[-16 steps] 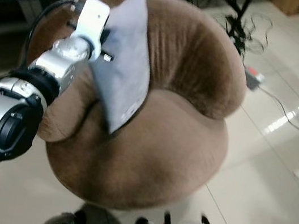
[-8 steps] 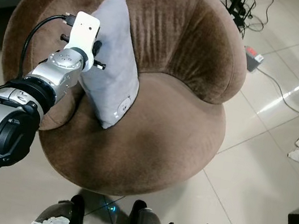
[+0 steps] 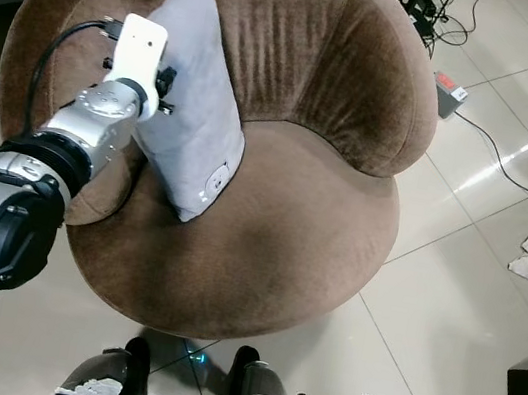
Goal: Move the pillow to the sofa from floor
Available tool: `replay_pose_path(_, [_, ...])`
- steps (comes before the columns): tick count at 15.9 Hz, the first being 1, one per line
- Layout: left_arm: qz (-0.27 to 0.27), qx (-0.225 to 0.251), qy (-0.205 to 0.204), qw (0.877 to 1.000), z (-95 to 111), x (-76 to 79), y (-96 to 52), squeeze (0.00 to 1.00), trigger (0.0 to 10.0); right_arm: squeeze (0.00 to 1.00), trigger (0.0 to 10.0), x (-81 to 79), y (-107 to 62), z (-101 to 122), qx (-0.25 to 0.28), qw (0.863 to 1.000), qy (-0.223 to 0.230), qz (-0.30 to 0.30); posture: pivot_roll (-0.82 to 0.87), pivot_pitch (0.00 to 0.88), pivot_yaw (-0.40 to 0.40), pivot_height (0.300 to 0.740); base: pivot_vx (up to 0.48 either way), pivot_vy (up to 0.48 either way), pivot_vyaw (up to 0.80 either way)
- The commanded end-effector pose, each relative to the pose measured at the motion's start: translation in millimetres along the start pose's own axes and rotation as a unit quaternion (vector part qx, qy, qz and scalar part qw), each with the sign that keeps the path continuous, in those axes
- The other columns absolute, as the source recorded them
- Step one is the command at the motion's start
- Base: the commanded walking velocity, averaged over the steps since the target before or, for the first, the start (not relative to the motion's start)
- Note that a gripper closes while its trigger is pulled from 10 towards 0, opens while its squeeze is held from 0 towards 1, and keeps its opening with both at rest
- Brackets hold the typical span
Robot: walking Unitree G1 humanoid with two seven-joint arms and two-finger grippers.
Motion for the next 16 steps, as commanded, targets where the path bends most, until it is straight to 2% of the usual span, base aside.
replay_pose_path(1, [-0.012,-0.014,0.005,1.000,-9.9,7.8,-0.8,1.00,10.0,0.10,10.0,3.3,-2.5,-4.1,-0.013,1.000,-0.001,-0.002,-0.31,0.316,-0.057,0.740,0.000,0.000,0.00])
replay_pose_path(8, [-0.009,-0.017,0.011,1.000,-13.3,5.2,-1.3,1.00,10.0,0.11,10.0,3.0,0.1,-4.0,-0.014,1.000,-0.001,0.000,-0.31,0.314,-0.059,0.740,0.000,0.000,0.00])
replay_pose_path(16, [0.000,-0.001,0.006,1.000,-0.1,-2.1,0.0,1.00,10.0,0.11,10.0,0.3,11.4,-0.4,-0.006,1.000,-0.001,0.007,-0.27,0.295,-0.058,0.740,0.000,0.000,0.00])
Point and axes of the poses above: a point about 5 cm out from each wrist's last joint towards the gripper, its own y axis pointing out of the wrist towards the gripper, its own z axis along the axis of the wrist's last joint, x = y × z, the point moved 6 cm from there along y, pointing out of the wrist towards the gripper, and after that the axes turned 1 degree about -y, right-handed, at the moved point
